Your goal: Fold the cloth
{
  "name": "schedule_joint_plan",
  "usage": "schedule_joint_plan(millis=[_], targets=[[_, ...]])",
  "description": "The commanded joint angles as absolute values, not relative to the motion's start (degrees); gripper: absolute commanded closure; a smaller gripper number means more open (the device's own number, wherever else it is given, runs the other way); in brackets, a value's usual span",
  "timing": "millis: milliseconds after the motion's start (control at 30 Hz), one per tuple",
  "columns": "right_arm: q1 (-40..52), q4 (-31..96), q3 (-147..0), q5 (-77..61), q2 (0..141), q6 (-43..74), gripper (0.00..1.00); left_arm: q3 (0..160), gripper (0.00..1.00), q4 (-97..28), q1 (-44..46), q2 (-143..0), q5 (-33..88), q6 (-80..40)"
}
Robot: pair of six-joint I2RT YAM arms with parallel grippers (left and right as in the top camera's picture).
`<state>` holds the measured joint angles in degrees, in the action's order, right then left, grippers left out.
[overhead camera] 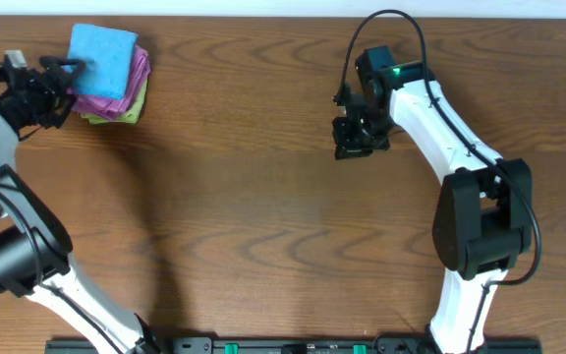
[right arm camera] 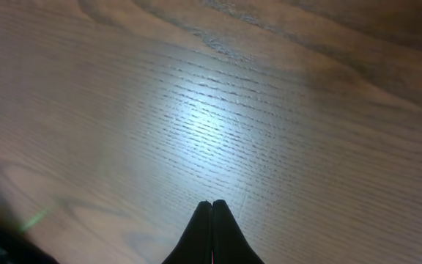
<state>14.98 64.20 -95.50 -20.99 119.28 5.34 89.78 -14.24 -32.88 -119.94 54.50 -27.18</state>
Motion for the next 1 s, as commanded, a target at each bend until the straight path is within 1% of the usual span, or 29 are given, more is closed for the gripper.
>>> schedule_joint_plan(millis=[0,133,267,367,500,667,800,933,967], targets=[[15.5,64.2,-95.8,-21.0,118.7,4.6,0.98,91.0,0.05,-14.4,-34.2,-116.4,54.8,-26.8],[15.4,65.2,-95.8,-21.0,118.7,4.6,0.98,91.0,0.05,-17.0,-35.8,-114.4,54.7,-25.3],[15.3,66.9,-95.8,-17.7,117.1,4.6,0.98,91.0,0.05,-27.3,-37.4,-108.4,47.2,-17.3],[15.3,67.5,-95.8,-13.1,112.8,4.6,0.99,91.0,0.05,-34.2,-37.5,-101.1,43.5,-9.9],[15.3,67.3,-95.8,-9.4,104.2,4.1,0.98,90.9,0.05,-40.8,-36.6,-92.9,43.2,-8.1],[15.3,68.5,-95.8,-7.7,90.5,4.1,0.98,89.1,0.05,-48.4,-30.7,-82.0,42.4,-2.5],[15.3,71.5,-94.8,-4.6,80.7,3.5,0.99,85.2,0.05,-51.3,-24.1,-72.4,36.6,-1.0],[15.3,72.8,-88.9,-3.9,68.3,3.5,0.99,78.7,0.05,-52.7,-17.5,-59.9,32.4,-0.3],[15.3,72.7,-85.7,-3.9,62.9,3.6,0.98,76.2,0.05,-53.3,-15.6,-55.4,30.9,-0.1]])
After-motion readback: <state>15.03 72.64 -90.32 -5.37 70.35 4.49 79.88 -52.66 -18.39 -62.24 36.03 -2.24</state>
